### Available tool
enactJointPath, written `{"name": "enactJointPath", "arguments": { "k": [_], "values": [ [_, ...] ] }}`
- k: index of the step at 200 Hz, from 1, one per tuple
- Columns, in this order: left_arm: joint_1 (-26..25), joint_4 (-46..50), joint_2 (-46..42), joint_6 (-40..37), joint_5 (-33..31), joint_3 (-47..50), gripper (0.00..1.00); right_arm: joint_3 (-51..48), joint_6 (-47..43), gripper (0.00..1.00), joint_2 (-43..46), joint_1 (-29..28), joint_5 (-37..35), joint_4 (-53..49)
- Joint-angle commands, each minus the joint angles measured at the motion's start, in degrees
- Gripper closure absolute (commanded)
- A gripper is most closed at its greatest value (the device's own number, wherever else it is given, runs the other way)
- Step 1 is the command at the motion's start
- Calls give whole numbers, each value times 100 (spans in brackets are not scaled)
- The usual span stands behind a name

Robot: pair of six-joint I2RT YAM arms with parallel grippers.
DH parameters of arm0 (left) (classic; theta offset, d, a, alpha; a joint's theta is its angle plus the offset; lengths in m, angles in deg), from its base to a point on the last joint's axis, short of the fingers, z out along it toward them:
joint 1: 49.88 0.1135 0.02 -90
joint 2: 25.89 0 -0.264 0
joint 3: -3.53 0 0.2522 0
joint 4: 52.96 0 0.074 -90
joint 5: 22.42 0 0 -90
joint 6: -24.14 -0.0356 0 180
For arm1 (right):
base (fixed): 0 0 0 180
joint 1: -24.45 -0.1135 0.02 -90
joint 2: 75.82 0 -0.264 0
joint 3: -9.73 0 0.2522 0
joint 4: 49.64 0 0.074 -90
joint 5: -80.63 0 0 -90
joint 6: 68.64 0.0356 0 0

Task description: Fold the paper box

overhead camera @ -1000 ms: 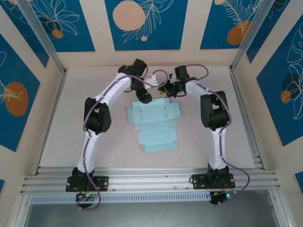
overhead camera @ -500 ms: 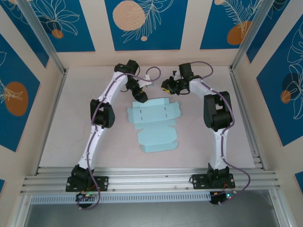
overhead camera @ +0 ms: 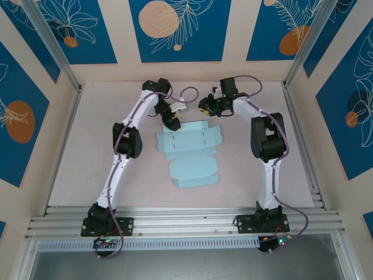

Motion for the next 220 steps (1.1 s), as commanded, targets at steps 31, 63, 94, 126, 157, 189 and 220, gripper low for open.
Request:
{"name": "enactJointPath", "arguments": {
  "k": [31,63,94,126,157,189,220],
  "values": [
    [-23,71,239,-2,-209,-89,27,18,-183,72,489,-13,105,-180],
    [-25,101,312,-4,-278,-67,25,-39,-303,69,695,-17,29,-277],
    [-24,135,339,-75,-279,-30,36,-266,-402,55,1043,13,-84,-280],
    [-32,148,322,-197,-240,-26,72,-666,-592,39,1582,35,-352,-271],
    [-33,-36,183,-166,-250,-33,100,-1157,-699,29,2066,142,-703,-332],
    [-46,-410,-252,-128,-253,-33,100,-1800,-566,29,2463,472,-762,-331],
    [-208,-782,-737,-35,-728,-33,100,-2337,-405,30,2784,923,-523,-210]
  ]
}}
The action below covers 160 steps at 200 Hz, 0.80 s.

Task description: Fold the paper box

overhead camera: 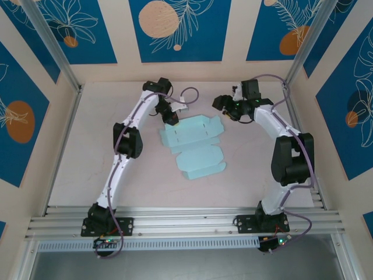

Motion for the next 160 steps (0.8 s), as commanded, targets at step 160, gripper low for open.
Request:
{"name": "enactJointPath", "arguments": {
  "k": [160],
  "values": [
    [101,-3788,-3426,644,108,4663,100,-1547,46,44,-697,702,1722,2013]
  ]
}}
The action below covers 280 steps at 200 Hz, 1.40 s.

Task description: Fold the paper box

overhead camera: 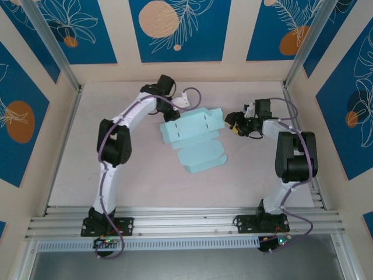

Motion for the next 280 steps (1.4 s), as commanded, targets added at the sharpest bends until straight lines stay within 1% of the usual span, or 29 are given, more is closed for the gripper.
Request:
{"name": "enactJointPath", "arguments": {
  "k": [1,22,41,89,112,132,154,185,205,226,266,280],
  "values": [
    [309,-810,-577,208,1044,471,100,101,-126,44,-350,-114,611,480],
    [441,-952,-665,267,1454,635,100,85,-204,41,-480,-295,603,575],
    [470,-983,-636,263,1572,653,100,97,-270,38,-569,-391,523,603],
    [469,-926,-557,172,1643,654,100,289,-474,41,-694,-496,588,682],
    [469,-878,-544,110,1679,653,100,419,-702,43,-679,-559,455,611],
    [467,-797,-554,-7,1731,653,100,488,-876,44,-635,-602,203,602],
    [470,-793,-553,-8,1692,645,100,535,-966,44,-597,-637,57,677],
    [461,-791,-530,-20,1492,628,100,594,-1003,49,-537,-701,-46,691],
    [451,-785,-521,-48,1307,636,100,564,-1011,49,-427,-708,-178,704],
    [452,-776,-517,-76,1261,634,100,541,-1051,49,-325,-708,-279,717],
    [434,-736,-487,-123,1223,618,100,554,-1047,49,-254,-703,-163,819],
    [418,-741,-475,-121,1209,618,100,567,-997,51,-256,-711,-68,869]
  ]
}}
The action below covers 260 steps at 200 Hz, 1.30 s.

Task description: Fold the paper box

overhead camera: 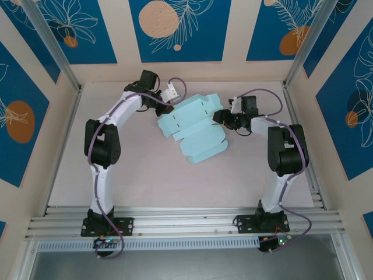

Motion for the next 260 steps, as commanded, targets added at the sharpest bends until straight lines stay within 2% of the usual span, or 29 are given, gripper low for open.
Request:
{"name": "enactJointPath", "arguments": {
  "k": [1,104,116,131,154,199,205,215,221,260],
  "values": [
    [-64,134,-4,-142,-8,26,100,119,-69,51,171,-36,147,157],
    [-265,133,121,-108,-748,-193,100,-131,346,76,365,-265,130,590],
    [-300,156,128,-122,-788,-224,100,-102,429,81,323,-323,22,549],
    [-340,168,146,-144,-861,-238,100,-44,551,83,287,-381,-318,373],
    [-356,147,113,-161,-877,-200,100,89,765,72,167,-389,-916,15],
    [-354,5,-42,-226,-788,1,100,357,1131,70,-304,-255,-1060,137],
    [-360,-24,-70,-243,-762,37,100,403,1151,66,-378,-256,-1098,160],
    [-364,-63,-131,-275,-698,114,100,513,1189,54,-499,-255,-1237,111],
    [-363,-97,-172,-296,-672,166,100,576,1185,51,-560,-247,-1319,79],
    [-365,-327,-461,-472,-620,544,100,849,1141,50,-843,-143,-1526,7]
  ]
}}
